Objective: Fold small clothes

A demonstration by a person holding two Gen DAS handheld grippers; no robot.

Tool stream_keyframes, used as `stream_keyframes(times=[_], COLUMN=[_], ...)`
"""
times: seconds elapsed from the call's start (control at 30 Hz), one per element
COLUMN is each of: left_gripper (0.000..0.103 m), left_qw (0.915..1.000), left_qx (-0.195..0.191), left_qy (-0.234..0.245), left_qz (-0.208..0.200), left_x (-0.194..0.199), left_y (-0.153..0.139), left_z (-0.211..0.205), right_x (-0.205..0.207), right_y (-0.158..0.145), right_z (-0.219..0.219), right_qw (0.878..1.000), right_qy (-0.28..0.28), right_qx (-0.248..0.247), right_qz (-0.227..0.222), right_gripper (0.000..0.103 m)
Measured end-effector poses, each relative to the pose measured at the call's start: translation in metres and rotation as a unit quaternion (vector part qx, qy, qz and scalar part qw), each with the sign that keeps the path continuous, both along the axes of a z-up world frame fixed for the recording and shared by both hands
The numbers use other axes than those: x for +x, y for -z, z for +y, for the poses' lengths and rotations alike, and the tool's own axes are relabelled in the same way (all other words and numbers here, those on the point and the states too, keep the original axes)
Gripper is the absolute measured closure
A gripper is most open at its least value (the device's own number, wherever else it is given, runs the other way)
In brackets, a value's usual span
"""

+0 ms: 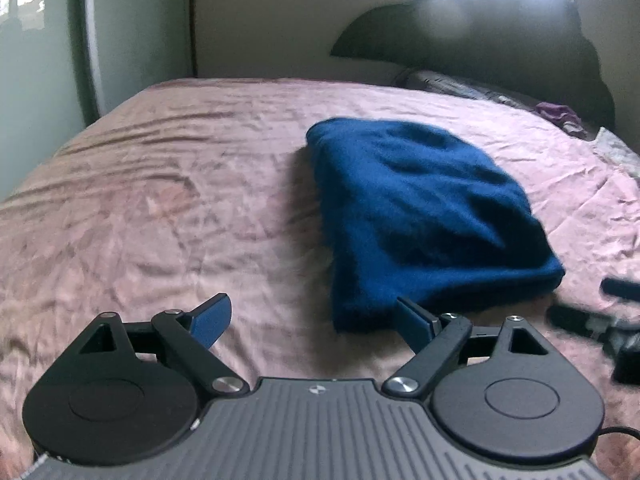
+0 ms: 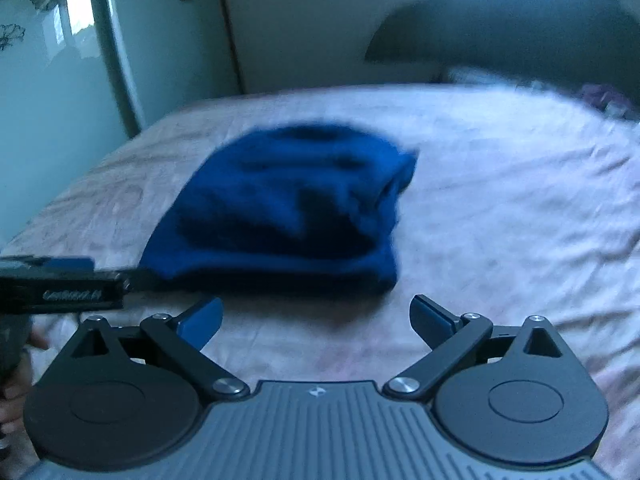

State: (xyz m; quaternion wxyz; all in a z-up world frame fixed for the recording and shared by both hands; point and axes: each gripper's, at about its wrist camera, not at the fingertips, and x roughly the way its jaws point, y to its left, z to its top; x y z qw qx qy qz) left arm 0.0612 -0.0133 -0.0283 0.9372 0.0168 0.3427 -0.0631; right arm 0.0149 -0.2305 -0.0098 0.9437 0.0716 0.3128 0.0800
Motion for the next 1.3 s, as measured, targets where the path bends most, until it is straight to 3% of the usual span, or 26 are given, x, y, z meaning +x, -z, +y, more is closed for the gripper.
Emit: stream_keyframes(times=[0.1, 0.13, 0.23, 0.37, 0.57, 0.67, 0.8, 0.9, 0.93, 1.0, 1.03, 1.07, 1.13, 1.23, 1.3], left_gripper=[0.012, 0.009, 0.001, 0.001, 0.001, 0.001, 0.011, 0.03, 0.036, 0.041, 0.044, 0.046, 0.064, 0.08, 0.083], left_qw=[0.9998, 0.9995, 0.9978, 0.997, 0.9984, 0.999, 0.9981, 0.996, 0.9952, 0.9938, 0.9938, 0.9937, 0.9934, 0.9947, 0.9958], left_qx=[-0.009, -0.017, -0.037, -0.03, -0.016, -0.034, -0.045, -0.065, -0.075, -0.09, -0.091, -0.091, -0.094, -0.08, -0.067], left_qy=[0.007, 0.009, 0.019, 0.028, 0.024, 0.024, 0.034, 0.042, 0.04, 0.041, 0.042, 0.044, 0.05, 0.06, 0.063], left_qz=[-0.017, -0.025, -0.051, -0.066, -0.049, -0.015, 0.023, 0.044, 0.048, 0.05, 0.05, 0.048, 0.044, 0.023, 0.009], left_x=[0.012, 0.018, 0.038, 0.07, 0.125, 0.154, 0.182, 0.197, 0.2, 0.206, 0.208, 0.21, 0.211, 0.208, 0.205], left_y=[-0.01, -0.014, -0.025, -0.036, -0.032, -0.02, -0.004, 0.004, 0.006, 0.007, 0.008, 0.009, 0.01, 0.008, 0.004], left_z=[0.002, 0.004, 0.007, 0.004, -0.005, -0.005, -0.01, -0.013, -0.013, -0.013, -0.013, -0.015, -0.018, -0.025, -0.03], right_x=[-0.003, 0.003, 0.057, 0.095, 0.16, 0.183, 0.207, 0.224, 0.228, 0.241, 0.244, 0.249, 0.25, 0.244, 0.24], right_y=[-0.019, -0.021, -0.006, 0.002, 0.018, 0.031, 0.04, 0.038, 0.038, 0.039, 0.04, 0.042, 0.043, 0.037, 0.031], right_z=[-0.018, -0.027, -0.051, -0.063, -0.064, -0.07, -0.063, -0.056, -0.053, -0.049, -0.048, -0.049, -0.047, -0.043, -0.04], right_qw=[0.996, 0.994, 0.992, 0.993, 0.99, 0.982, 0.978, 0.982, 0.983, 0.985, 0.985, 0.984, 0.983, 0.987, 0.99], right_qy=[0.027, 0.029, 0.005, 0.01, -0.039, -0.04, -0.055, -0.052, -0.054, -0.056, -0.057, -0.058, -0.066, -0.072, -0.074], right_qx=[0.029, 0.054, 0.126, 0.117, 0.122, 0.166, 0.181, 0.165, 0.157, 0.147, 0.149, 0.155, 0.158, 0.136, 0.121], right_qz=[-0.084, -0.092, 0.025, 0.006, 0.062, 0.083, 0.085, 0.079, 0.075, 0.072, 0.071, 0.071, 0.068, 0.045, 0.027], right_gripper=[0.002, 0.0, 0.0, 0.0, 0.0, 0.0, 0.0, 0.0, 0.004, 0.031, 0.056, 0.069, 0.075, 0.081, 0.082])
